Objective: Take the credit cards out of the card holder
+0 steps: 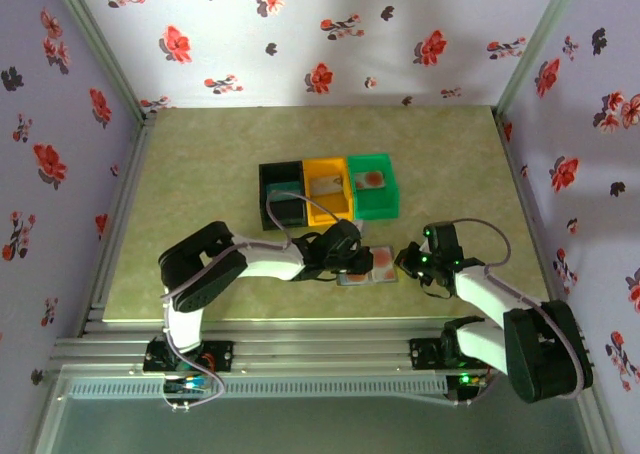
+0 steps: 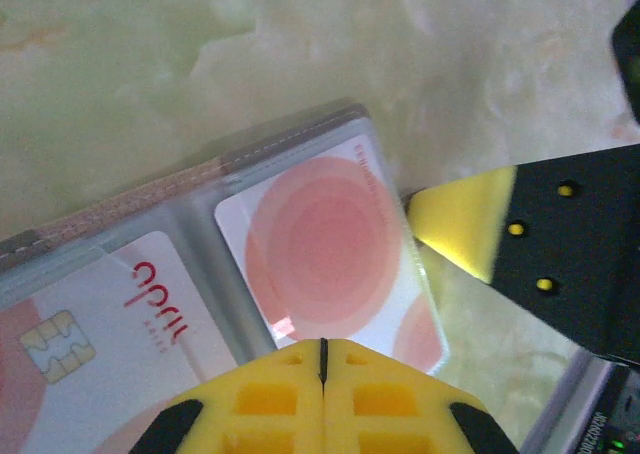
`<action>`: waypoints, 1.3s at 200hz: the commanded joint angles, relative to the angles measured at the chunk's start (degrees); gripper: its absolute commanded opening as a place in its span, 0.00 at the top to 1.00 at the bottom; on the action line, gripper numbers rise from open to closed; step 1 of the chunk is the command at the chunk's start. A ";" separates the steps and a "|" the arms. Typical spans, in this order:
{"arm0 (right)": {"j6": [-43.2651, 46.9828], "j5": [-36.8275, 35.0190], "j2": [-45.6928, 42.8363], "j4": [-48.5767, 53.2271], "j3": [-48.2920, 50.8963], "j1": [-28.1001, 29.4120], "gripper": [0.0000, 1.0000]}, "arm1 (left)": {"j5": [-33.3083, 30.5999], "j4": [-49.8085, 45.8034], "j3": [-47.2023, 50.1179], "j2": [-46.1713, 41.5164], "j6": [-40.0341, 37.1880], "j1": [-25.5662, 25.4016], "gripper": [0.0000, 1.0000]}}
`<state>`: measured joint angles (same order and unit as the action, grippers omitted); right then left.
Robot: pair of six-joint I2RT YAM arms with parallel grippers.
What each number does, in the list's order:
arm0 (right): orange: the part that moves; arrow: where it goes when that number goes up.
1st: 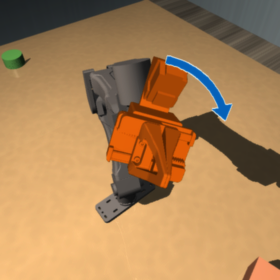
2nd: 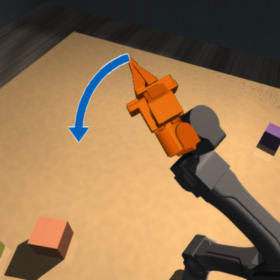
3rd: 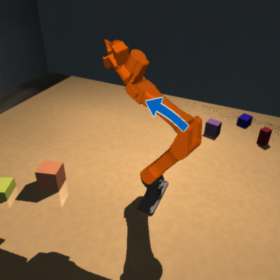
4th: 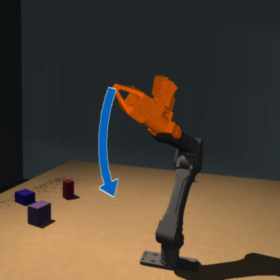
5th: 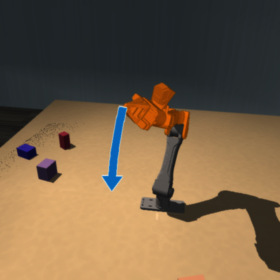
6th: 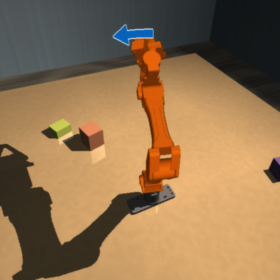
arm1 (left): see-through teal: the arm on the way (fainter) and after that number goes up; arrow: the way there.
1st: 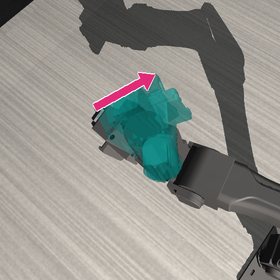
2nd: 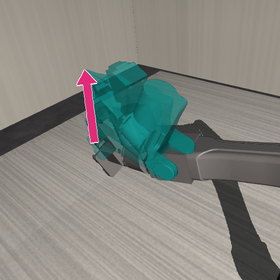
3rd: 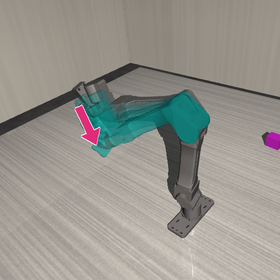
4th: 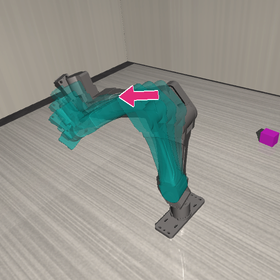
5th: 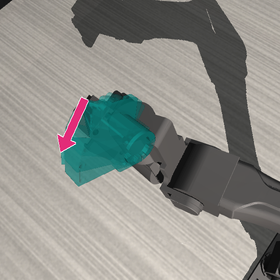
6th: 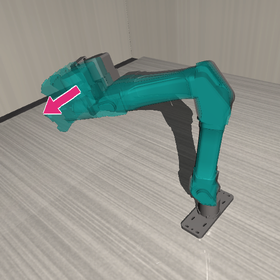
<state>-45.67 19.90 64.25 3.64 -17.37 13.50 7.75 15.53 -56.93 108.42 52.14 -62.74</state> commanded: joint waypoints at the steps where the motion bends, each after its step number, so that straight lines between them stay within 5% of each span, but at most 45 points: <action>1: -1.09 -2.06 0.84 1.28 0.75 -0.14 1.00 | 0.25 1.78 1.60 -2.78 -0.49 -0.28 1.00; 60: -0.99 -2.15 0.96 1.50 0.67 -0.07 1.00 | 0.64 2.22 3.36 -2.97 0.88 -0.10 1.00; 92: -2.04 -1.91 1.66 0.29 1.27 0.00 1.00 | 1.66 0.28 0.28 -3.30 2.59 -0.19 0.80; 117: -2.92 -2.08 2.70 -1.32 2.21 0.70 1.00 | 2.21 -1.57 -2.46 -2.61 3.80 -0.19 0.76; 260: -3.64 -3.01 2.81 -3.22 3.64 1.38 1.00 | 2.23 -4.23 -3.58 4.12 9.16 0.16 0.75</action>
<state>-48.64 19.90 66.22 -2.81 -15.97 14.31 10.55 12.01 -62.17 111.53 59.99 -62.74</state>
